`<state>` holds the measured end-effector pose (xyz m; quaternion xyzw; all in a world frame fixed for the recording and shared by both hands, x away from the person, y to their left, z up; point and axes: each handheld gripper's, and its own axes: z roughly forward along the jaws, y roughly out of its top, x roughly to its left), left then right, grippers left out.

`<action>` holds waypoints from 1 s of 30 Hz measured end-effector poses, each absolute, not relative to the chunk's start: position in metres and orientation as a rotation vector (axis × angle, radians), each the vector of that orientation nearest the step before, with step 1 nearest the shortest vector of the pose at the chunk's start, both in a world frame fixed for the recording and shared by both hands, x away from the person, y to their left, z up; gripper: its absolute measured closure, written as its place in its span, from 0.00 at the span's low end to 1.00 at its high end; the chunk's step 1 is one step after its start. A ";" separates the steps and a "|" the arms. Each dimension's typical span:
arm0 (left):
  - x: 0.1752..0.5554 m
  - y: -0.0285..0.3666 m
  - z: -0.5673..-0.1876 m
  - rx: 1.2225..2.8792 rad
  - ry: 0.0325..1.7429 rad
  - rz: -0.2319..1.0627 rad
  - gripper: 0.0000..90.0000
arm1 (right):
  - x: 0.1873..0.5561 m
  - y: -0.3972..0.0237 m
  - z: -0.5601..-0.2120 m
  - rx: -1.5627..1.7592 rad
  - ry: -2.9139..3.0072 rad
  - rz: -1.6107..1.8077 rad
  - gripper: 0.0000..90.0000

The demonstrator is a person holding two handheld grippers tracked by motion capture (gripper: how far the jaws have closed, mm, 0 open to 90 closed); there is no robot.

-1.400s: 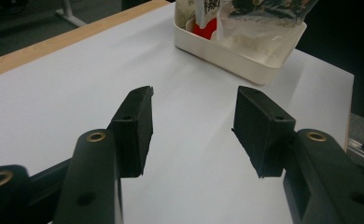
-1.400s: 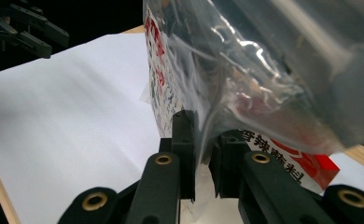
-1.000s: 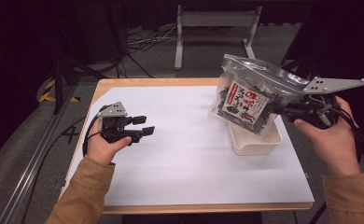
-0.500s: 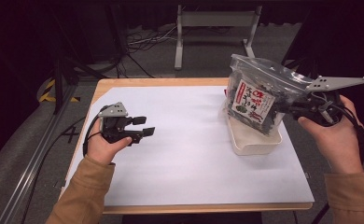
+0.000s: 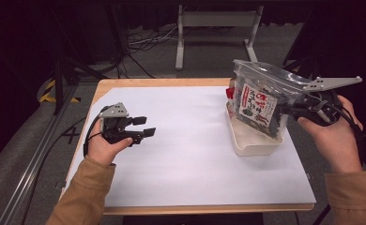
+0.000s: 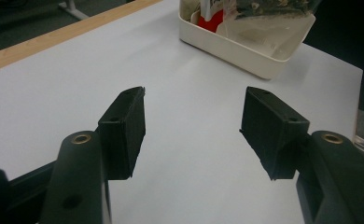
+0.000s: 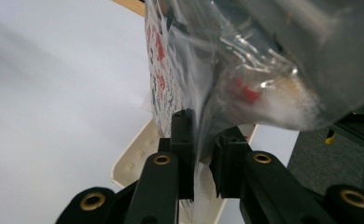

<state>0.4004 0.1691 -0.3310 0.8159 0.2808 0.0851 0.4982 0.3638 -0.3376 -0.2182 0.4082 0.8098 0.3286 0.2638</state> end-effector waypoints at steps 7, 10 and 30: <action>0.401 0.169 -0.331 1.979 0.679 0.207 0.44 | 0.367 -0.337 -0.222 1.112 2.198 0.867 0.89; 0.401 0.169 -0.332 1.980 0.682 0.205 0.44 | 0.369 -0.337 -0.225 1.123 2.209 0.861 0.89; 0.403 0.167 -0.334 2.005 0.697 0.184 0.42 | 0.389 -0.343 -0.264 1.208 2.287 0.847 0.89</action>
